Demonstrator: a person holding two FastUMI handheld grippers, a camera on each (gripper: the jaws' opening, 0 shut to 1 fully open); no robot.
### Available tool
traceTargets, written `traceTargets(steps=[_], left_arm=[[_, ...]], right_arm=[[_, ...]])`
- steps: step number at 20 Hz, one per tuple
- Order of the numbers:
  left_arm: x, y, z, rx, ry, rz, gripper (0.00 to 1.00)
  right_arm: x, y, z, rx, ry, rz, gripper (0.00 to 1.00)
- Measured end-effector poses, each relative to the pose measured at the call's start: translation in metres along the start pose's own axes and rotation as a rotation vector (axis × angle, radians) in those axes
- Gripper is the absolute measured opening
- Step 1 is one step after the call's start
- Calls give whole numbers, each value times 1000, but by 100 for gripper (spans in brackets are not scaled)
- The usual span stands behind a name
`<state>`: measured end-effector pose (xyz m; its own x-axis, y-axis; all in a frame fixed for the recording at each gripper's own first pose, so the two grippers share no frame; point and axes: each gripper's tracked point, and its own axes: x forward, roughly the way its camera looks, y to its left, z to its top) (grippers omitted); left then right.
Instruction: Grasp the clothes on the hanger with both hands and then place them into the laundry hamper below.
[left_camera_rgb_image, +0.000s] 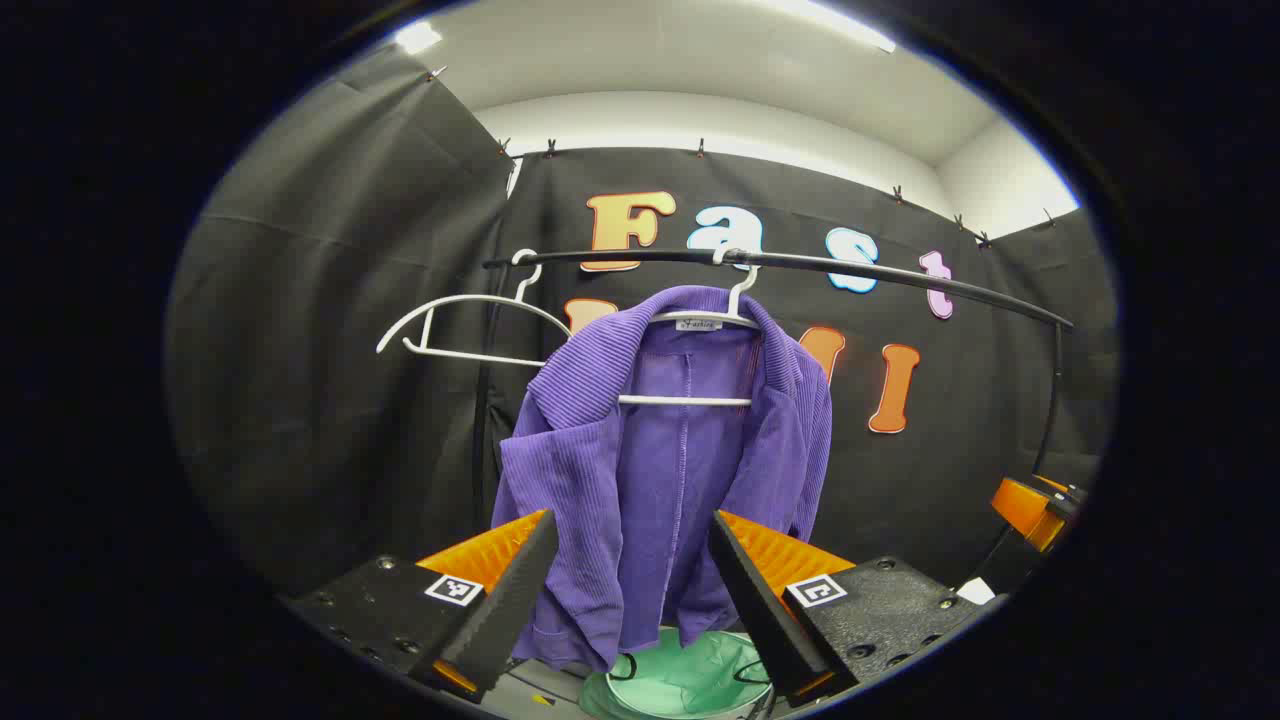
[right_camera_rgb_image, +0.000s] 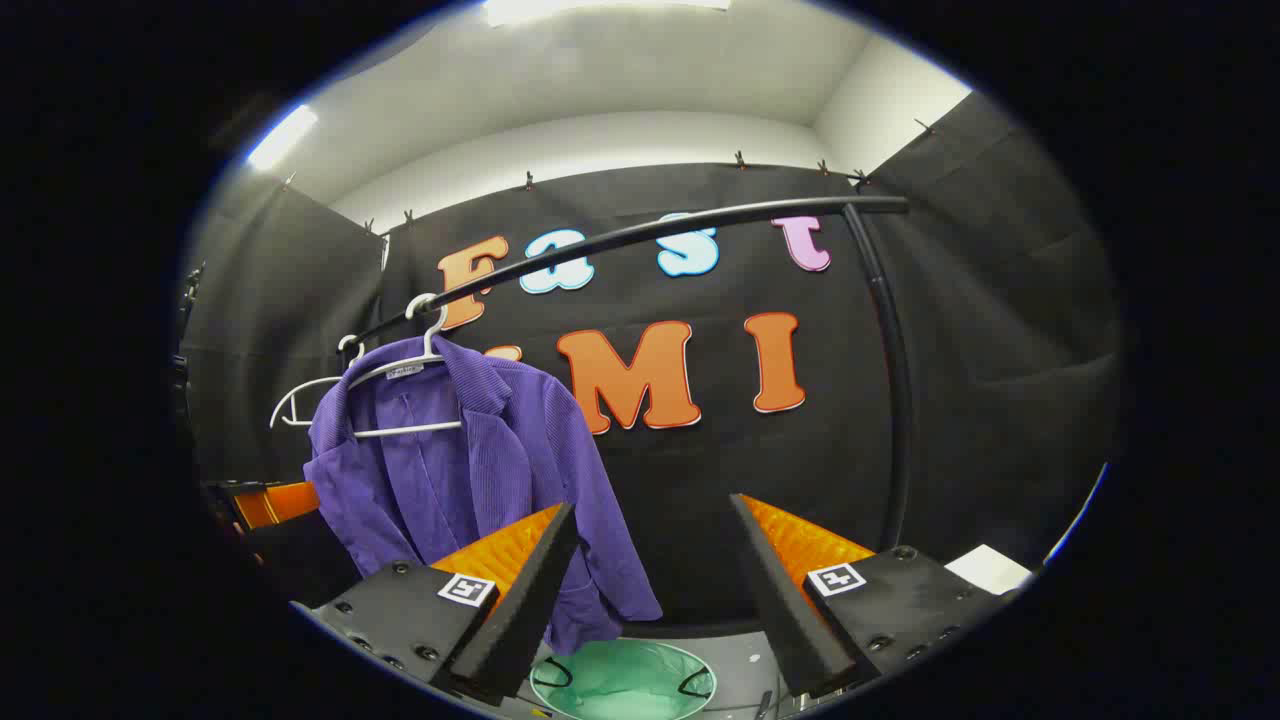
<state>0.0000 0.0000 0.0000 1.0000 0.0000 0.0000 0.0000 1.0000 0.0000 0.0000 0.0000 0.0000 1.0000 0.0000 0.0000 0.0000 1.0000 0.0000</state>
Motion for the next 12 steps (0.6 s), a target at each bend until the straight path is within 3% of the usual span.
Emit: traceTargets(steps=[1, 2, 7, 8, 12], left_arm=[[-1, -1, -2, 2, 1, 23, 96], [-3, -3, -5, 4, 2, 42, 92], [-13, -5, -16, 10, 7, 131, 95], [-15, -5, -17, 7, 8, 145, 92], [-21, -2, -21, 10, 14, 190, 92]], right_arm=[[4, -6, -2, 6, 11, 12, 89], [6, -10, -6, 11, 25, 24, 89], [13, -26, -10, 12, 41, 83, 89], [15, -26, -11, 10, 45, 94, 98], [24, -26, -17, 7, 60, 132, 98]])
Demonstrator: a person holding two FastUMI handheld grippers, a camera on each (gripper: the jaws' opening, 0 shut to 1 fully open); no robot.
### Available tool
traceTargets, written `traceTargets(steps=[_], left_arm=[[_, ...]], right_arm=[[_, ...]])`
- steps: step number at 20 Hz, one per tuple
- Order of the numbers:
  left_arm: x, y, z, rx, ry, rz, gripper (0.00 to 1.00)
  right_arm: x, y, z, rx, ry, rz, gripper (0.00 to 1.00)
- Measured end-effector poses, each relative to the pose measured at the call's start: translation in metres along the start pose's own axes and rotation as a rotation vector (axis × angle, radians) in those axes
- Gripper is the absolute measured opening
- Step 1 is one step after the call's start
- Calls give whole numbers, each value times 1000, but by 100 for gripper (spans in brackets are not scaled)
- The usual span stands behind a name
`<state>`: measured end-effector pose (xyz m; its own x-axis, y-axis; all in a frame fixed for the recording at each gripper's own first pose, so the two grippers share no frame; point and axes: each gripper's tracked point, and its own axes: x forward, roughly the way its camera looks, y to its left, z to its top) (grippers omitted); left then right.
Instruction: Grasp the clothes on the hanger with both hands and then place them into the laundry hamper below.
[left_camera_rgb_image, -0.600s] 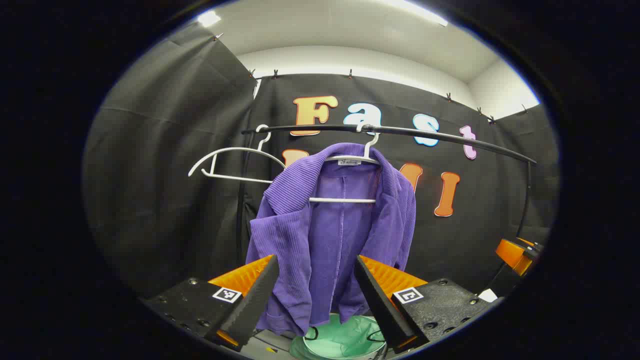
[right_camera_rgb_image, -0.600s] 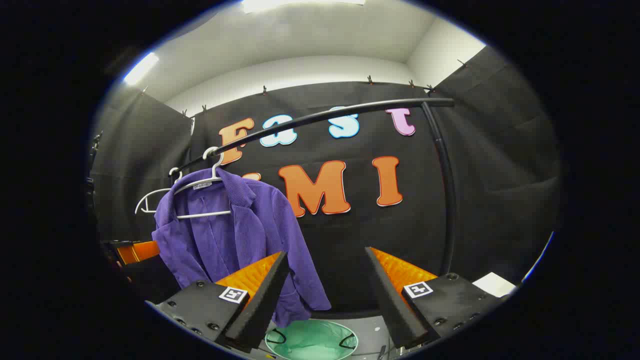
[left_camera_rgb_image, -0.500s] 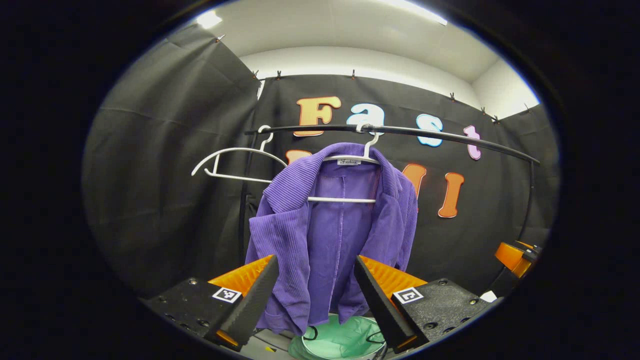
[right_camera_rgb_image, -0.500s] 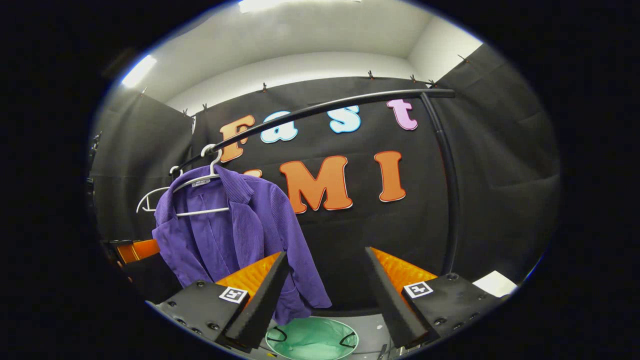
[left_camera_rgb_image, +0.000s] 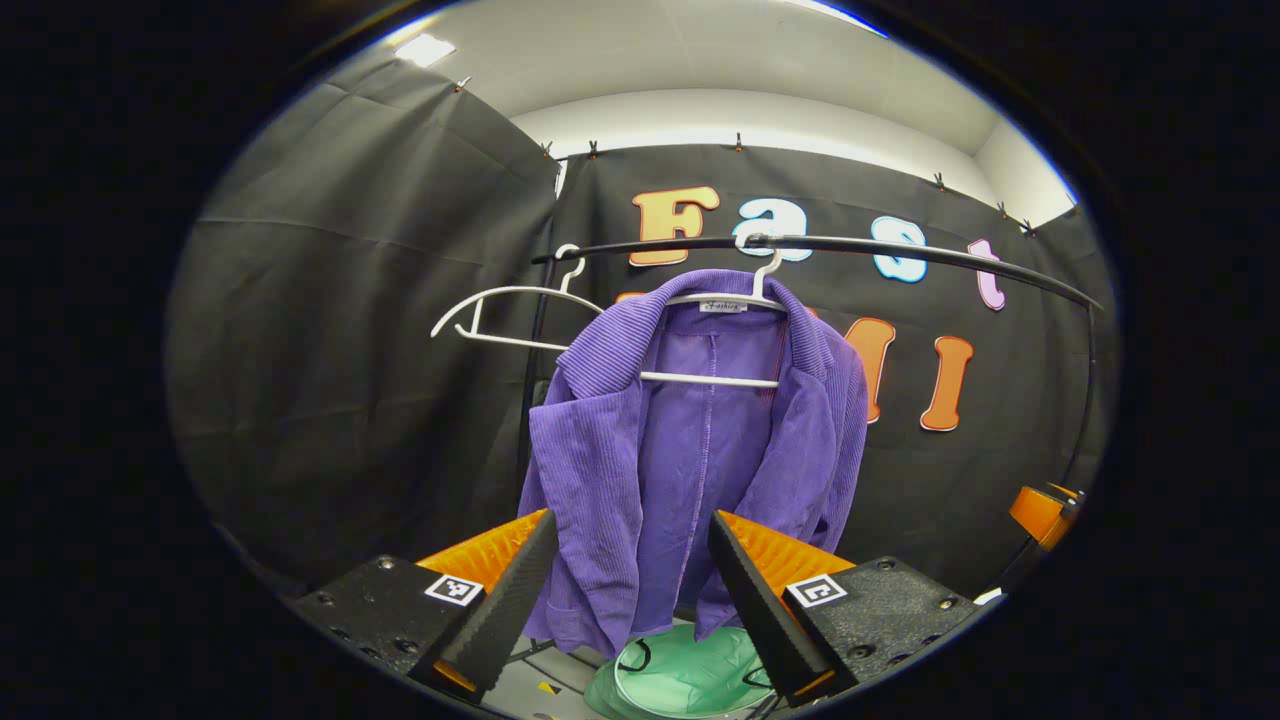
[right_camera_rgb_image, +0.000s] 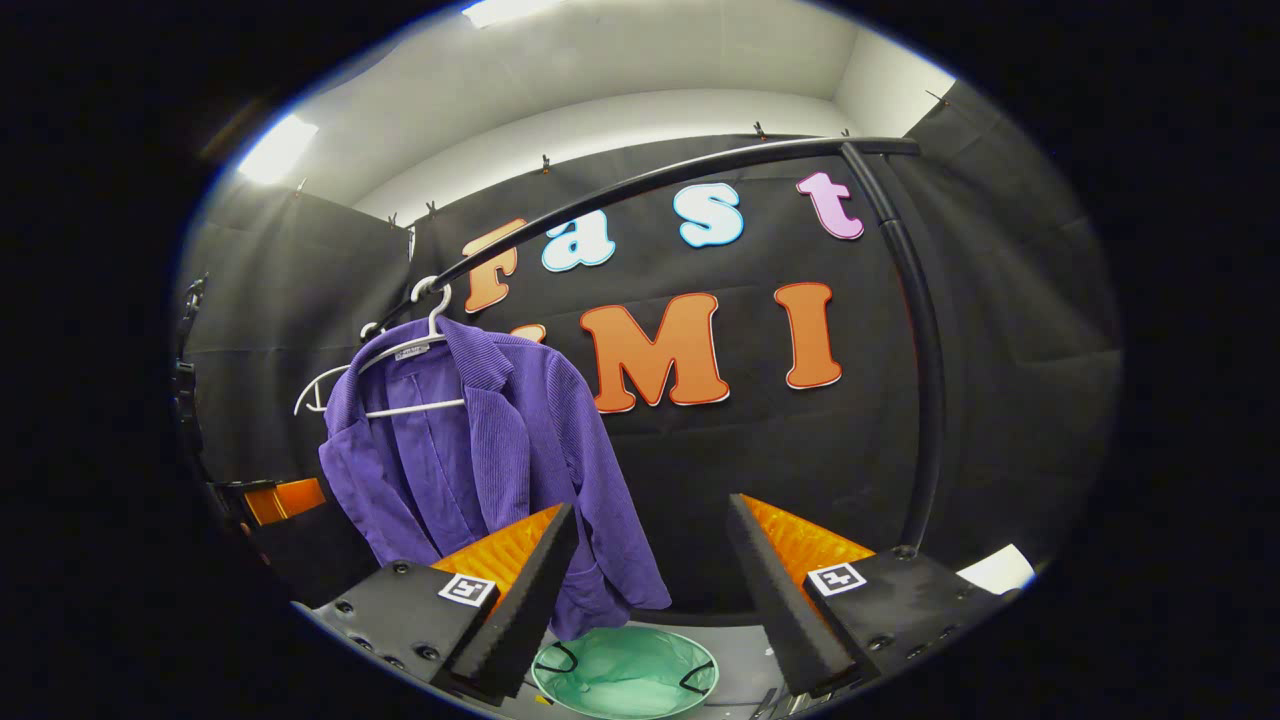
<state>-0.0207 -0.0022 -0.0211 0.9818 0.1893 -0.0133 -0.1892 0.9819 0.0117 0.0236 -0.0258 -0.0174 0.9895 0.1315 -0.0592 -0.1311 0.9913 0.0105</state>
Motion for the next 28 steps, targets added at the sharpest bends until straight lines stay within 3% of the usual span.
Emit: traceTargets(steps=[2, 3, 11, 13, 17, 19, 25, 26, 27, 28], left_arm=[[-1, 2, -1, 7, 4, 17, 92], [-1, 3, -1, 8, 7, 23, 92], [24, 12, 0, 19, 16, 39, 92], [34, 17, -1, 10, 20, 43, 95], [54, 27, -4, 6, 31, 42, 95], [64, 27, -7, 0, 38, 29, 94], [94, 34, -16, 9, 62, -6, 95], [98, 34, -17, 7, 66, -15, 92], [102, 35, -17, 4, 68, -25, 99], [106, 37, -17, 5, 67, -32, 98]], right_arm=[[6, 5, -2, 2, 7, 18, 98], [10, 8, -3, 2, 8, 27, 89], [43, 50, -15, 5, 40, 85, 89], [54, 69, -17, 1, 43, 109, 100], [76, 106, -26, -4, 60, 155, 92], [88, 122, -31, -8, 70, 170, 98], [124, 159, -40, -11, 73, 173, 98], [129, 163, -41, -12, 70, 170, 98], [135, 168, -42, -15, 68, 166, 98], [140, 172, -44, -16, 67, 161, 98]])
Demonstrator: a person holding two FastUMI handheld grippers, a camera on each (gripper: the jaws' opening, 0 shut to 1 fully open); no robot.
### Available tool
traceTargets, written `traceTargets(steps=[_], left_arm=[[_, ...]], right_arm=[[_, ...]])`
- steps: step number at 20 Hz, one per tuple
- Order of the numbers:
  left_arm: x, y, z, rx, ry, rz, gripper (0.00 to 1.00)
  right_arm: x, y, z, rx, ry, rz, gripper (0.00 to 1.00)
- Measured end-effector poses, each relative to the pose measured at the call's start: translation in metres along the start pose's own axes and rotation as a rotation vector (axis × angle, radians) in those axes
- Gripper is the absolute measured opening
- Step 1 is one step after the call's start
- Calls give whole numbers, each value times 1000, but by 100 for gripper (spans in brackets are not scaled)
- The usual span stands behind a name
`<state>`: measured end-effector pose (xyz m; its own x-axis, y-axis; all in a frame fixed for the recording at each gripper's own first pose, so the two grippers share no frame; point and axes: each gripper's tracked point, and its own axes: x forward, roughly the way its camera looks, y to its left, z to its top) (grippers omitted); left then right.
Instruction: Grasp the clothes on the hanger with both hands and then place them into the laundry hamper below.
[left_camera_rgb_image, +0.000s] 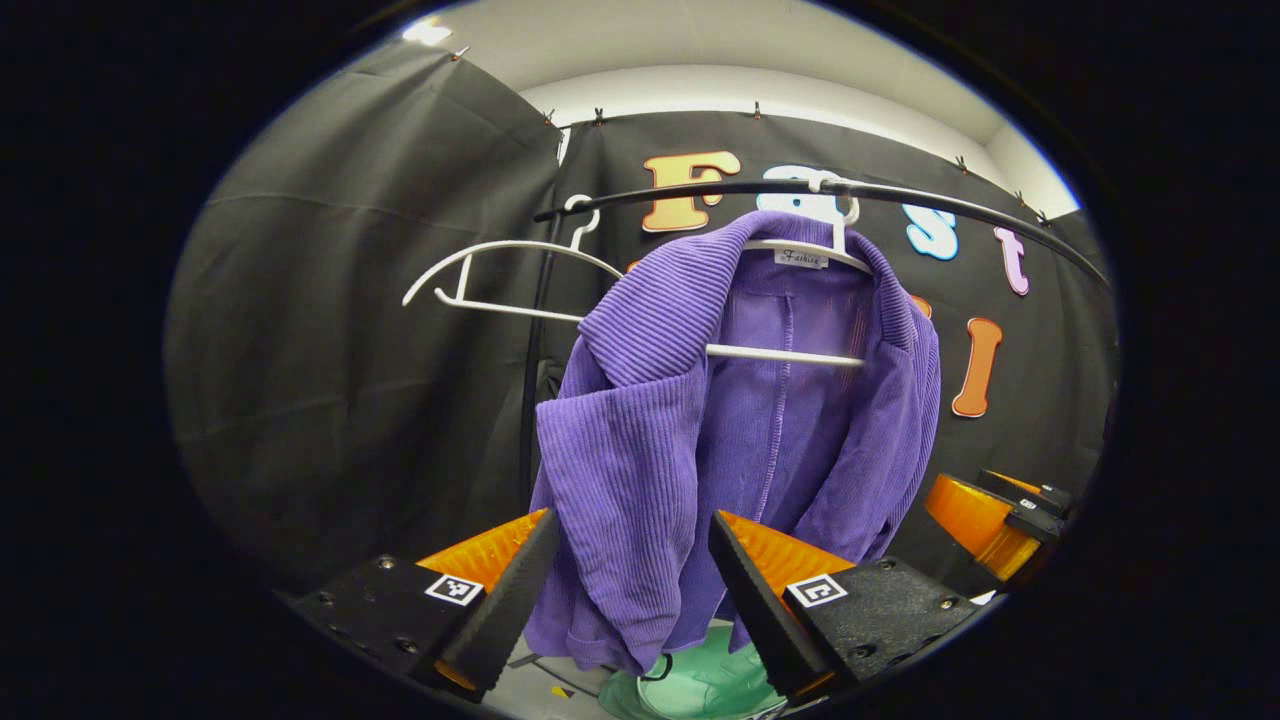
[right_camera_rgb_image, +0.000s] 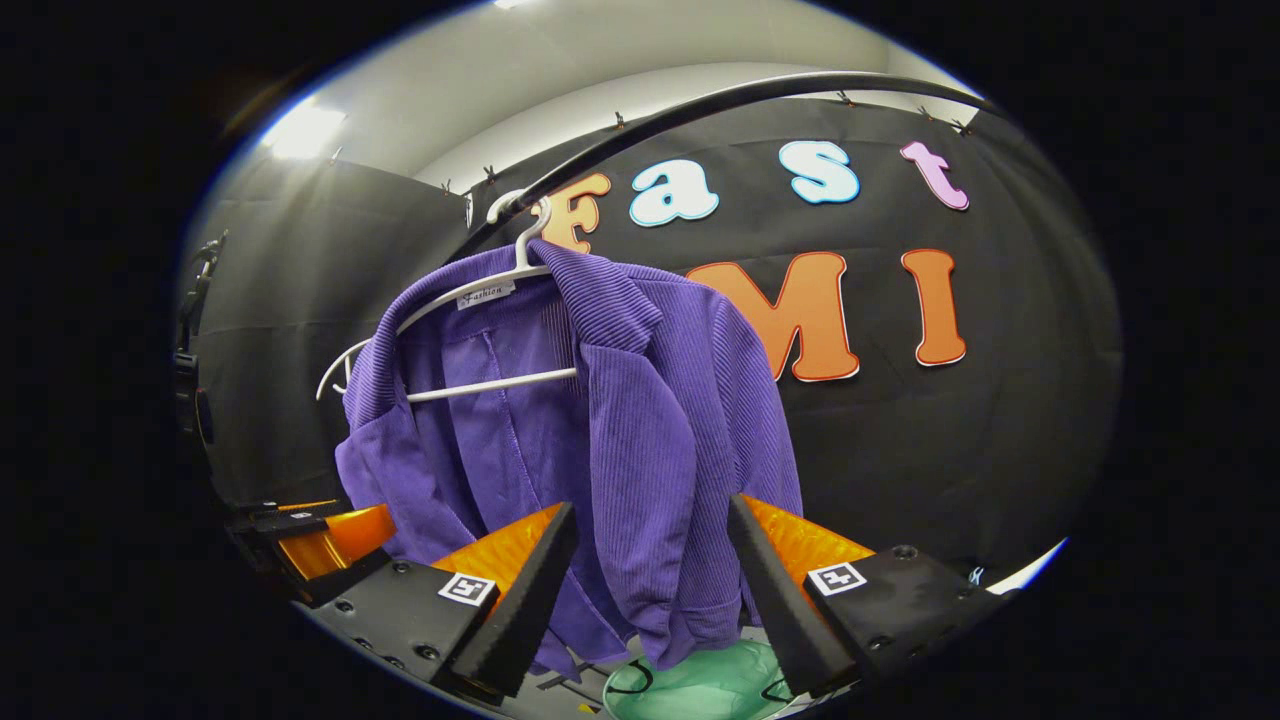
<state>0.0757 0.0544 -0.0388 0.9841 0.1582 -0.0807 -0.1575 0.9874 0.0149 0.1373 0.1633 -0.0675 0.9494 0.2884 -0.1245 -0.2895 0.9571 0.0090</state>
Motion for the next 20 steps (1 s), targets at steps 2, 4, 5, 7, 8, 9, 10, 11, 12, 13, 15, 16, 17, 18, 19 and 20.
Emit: traceTargets(steps=[2, 4, 5, 7, 8, 9, 10, 11, 12, 13, 15, 16, 17, 18, 19, 20], left_arm=[[6, 2, 0, 4, 0, -16, 96], [13, 2, -1, 1, 3, -36, 99], [16, 2, -2, 4, 8, -42, 99], [21, 1, -3, 5, 14, -54, 99], [24, 0, -4, 2, 15, -60, 96], [26, 0, -4, -2, 16, -63, 96], [29, 0, -4, -6, 15, -64, 96], [32, 1, -3, -9, 12, -58, 92], [36, 5, -1, -10, 4, -45, 96], [40, 6, 2, -8, -3, -38, 95], [48, 7, 3, 1, -11, -36, 96], [52, 7, 3, 4, -11, -38, 92], [54, 7, 4, 5, -11, -42, 92], [58, 8, 5, 4, -12, -45, 96], [61, 7, 5, 2, -12, -52, 92], [64, 7, 5, 0, -10, -58, 94]], right_arm=[[10, 5, -3, 1, 3, -11, 98], [20, 7, -3, -2, -3, -34, 98], [24, 6, -2, -6, -11, -50, 98], [35, 6, -1, -14, -16, -74, 98], [41, 6, -2, -15, -15, -79, 98], [46, 7, -2, -16, -12, -84, 98], [51, 8, -3, -17, -8, -86, 98], [55, 8, -3, -20, -6, -89, 98], [59, 10, -4, -25, -5, -90, 98], [64, 11, -5, -30, -2, -91, 98], [72, 12, -5, -31, -3, -90, 98], [76, 12, -5, -25, -4, -92, 89], [80, 11, -5, -20, -2, -91, 89], [84, 8, -5, -18, 2, -96, 88], [87, 6, -7, -20, 10, -102, 87], [90, 4, -7, -21, 12, -104, 81]])
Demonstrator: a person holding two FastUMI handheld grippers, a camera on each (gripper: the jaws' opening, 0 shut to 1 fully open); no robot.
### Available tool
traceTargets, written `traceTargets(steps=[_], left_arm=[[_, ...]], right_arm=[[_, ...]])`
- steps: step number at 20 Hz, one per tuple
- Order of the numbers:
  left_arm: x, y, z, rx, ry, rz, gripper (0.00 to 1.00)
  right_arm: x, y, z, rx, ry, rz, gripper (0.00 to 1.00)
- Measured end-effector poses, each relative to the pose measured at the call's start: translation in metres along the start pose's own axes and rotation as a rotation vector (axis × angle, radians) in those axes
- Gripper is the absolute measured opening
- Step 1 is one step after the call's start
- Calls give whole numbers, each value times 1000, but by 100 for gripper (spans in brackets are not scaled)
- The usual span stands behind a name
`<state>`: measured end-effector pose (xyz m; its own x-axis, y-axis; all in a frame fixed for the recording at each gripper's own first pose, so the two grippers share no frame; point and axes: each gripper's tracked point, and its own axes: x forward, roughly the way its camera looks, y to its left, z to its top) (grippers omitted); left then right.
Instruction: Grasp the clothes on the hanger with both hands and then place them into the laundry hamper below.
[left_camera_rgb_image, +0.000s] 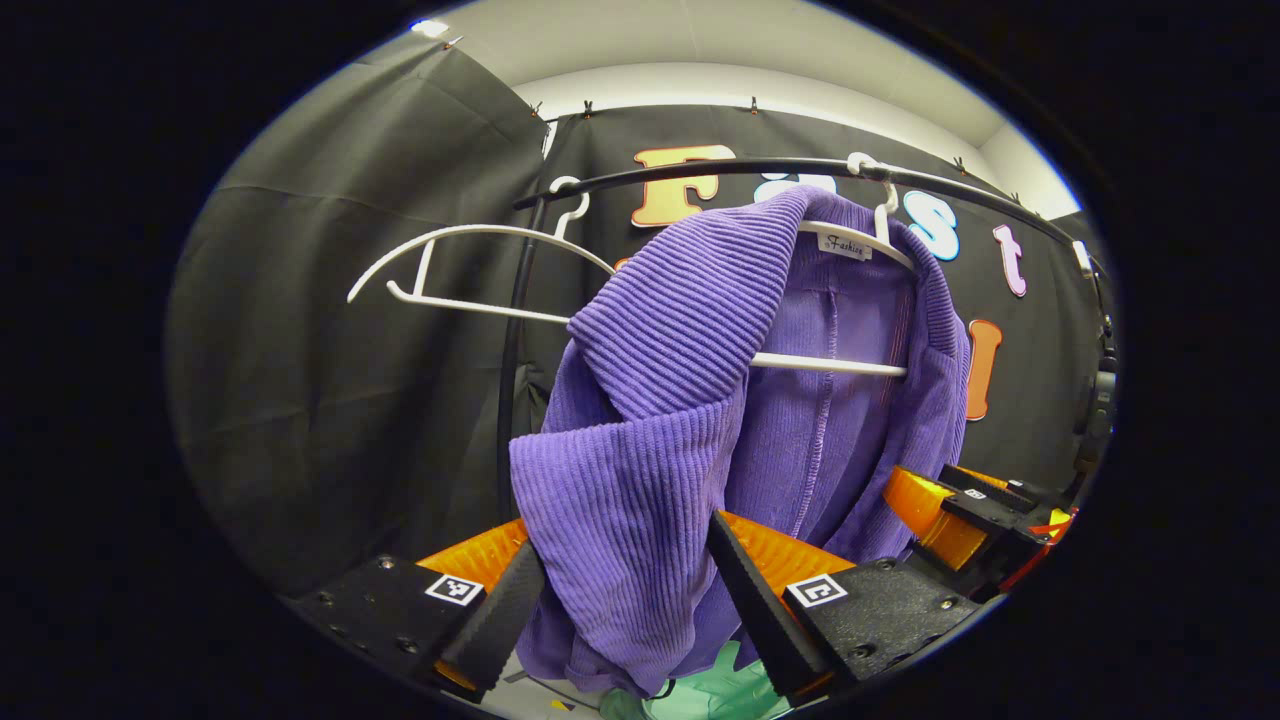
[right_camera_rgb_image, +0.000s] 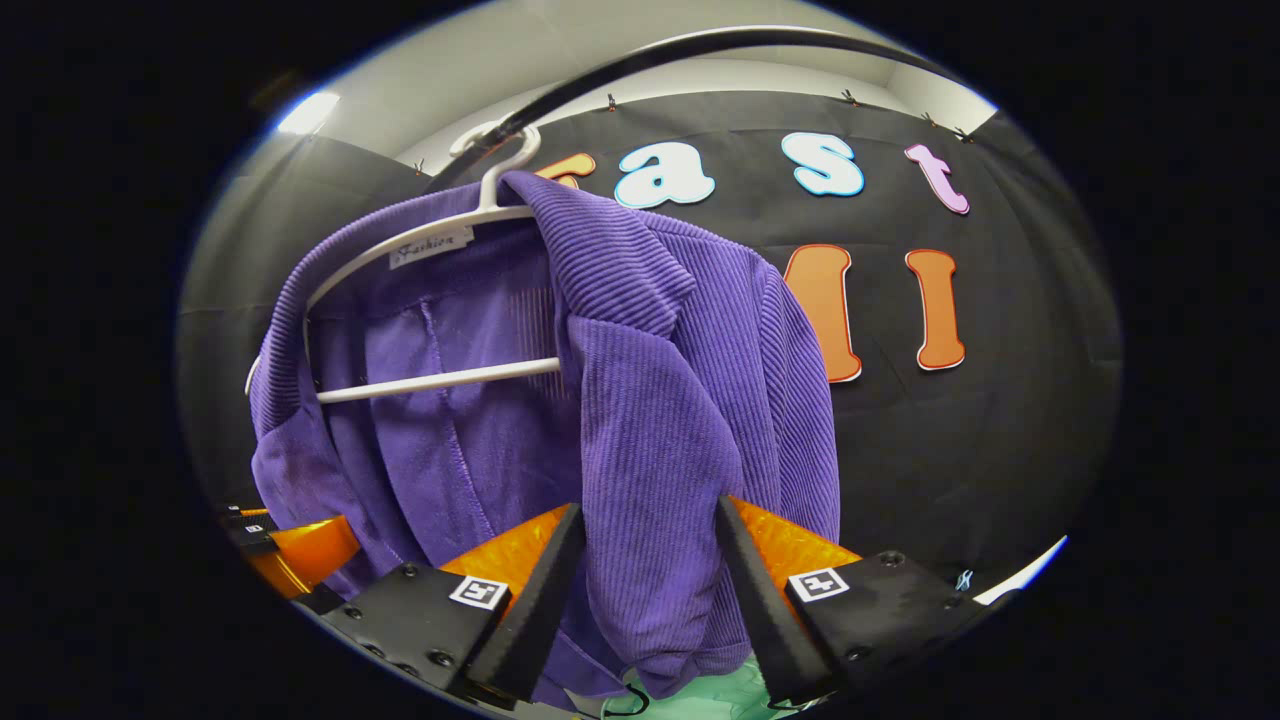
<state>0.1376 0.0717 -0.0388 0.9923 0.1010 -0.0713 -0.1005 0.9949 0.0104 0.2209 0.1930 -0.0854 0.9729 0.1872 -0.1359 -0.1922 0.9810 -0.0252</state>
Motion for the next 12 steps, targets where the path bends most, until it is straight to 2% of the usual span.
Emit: traceTargets(steps=[2, 3, 6, 7, 8, 9, 10, 11, 12], left_arm=[[4, 1, 0, -6, 6, -10, 99], [6, 0, 0, -10, 7, -16, 92], [9, 2, 0, -28, 11, -31, 91], [10, 4, 1, -30, 11, -28, 91], [11, 5, 1, -28, 11, -30, 94], [12, 4, 2, -27, 11, -37, 90], [14, 4, 2, -26, 12, -42, 91], [14, 4, 2, -24, 19, -46, 89], [15, 2, 2, -27, 21, -55, 79]], right_arm=[[7, -1, 1, 6, 14, -1, 73], [9, -3, 1, 13, 19, -4, 72], [12, -5, 5, 38, 20, 5, 53], [13, -7, 5, 43, 24, 14, 42], [13, -16, 7, 47, 23, -16, 31], [14, -17, 11, 56, 19, -8, 21], [15, -15, 10, 59, 25, 7, 10], [18, -15, 13, 67, 32, 22, 16], [19, -14, 13, 79, 46, 39, 10]])
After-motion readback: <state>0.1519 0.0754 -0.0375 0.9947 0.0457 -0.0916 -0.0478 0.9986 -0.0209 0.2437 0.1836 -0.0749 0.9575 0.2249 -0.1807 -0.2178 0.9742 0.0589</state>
